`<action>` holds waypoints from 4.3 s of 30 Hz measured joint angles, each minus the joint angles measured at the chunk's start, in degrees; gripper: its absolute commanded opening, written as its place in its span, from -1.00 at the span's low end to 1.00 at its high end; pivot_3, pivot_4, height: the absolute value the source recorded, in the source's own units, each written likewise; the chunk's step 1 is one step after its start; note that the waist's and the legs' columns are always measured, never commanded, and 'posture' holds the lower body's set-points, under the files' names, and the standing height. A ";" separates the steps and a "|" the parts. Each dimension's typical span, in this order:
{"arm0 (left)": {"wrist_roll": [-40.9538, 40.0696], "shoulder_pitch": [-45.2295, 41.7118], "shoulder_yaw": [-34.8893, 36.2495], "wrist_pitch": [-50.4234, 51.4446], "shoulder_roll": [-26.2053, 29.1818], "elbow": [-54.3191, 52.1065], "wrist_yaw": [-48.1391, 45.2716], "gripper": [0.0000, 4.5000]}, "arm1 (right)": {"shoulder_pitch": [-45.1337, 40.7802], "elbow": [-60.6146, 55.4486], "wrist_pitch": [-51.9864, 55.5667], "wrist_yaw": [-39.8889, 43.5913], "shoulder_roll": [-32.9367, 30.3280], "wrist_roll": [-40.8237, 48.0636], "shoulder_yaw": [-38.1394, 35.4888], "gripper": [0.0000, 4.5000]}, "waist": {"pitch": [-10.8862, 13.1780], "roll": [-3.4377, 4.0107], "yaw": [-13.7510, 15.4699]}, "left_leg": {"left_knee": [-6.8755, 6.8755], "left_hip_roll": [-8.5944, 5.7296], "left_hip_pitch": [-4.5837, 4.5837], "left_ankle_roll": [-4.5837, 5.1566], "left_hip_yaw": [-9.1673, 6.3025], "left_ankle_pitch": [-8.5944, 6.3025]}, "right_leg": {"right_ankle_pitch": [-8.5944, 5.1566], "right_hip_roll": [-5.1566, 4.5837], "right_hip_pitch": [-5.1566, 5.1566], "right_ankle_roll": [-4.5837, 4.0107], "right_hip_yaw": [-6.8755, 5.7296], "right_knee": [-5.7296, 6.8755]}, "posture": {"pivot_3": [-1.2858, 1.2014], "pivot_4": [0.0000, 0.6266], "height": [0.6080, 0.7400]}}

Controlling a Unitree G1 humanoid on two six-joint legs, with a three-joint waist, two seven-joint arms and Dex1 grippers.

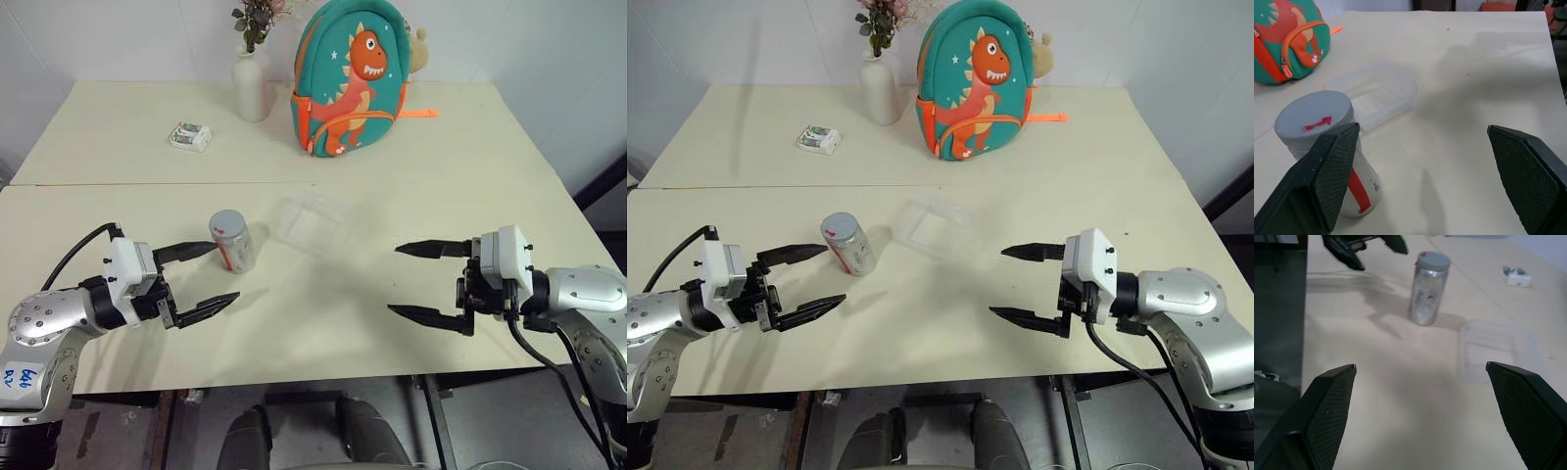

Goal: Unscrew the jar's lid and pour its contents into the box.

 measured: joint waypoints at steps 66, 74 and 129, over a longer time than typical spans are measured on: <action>5.88 -23.25 -18.83 6.60 -9.07 9.76 1.93 -0.05 | -17.03 -6.01 16.75 -19.29 13.69 8.93 8.10 1.00 | -0.01 0.00 0.32 | 0.21 -0.11 -0.07 0.24 -0.03 0.09 | 0.14 -0.01 -0.04 0.11 0.07 0.29 | 0.03 -0.52 1.00; 7.86 -27.21 -26.03 10.63 -15.17 11.30 2.74 -0.05 | -22.71 -3.25 21.87 -24.28 19.26 7.92 14.77 1.00 | -0.01 0.00 0.17 | 0.19 -0.06 -0.14 0.26 -0.05 0.02 | 0.29 0.11 -0.28 0.70 0.07 0.57 | 0.03 -0.52 1.00; 6.34 -30.38 -25.41 8.73 -15.29 11.94 -7.40 -0.05 | -28.98 9.74 22.26 -6.76 18.37 7.81 15.43 0.13 | 0.00 0.00 0.31 | 0.19 0.01 -0.14 0.25 -0.12 0.02 | 0.18 0.21 -0.25 0.50 0.03 0.55 | 0.03 -0.52 1.00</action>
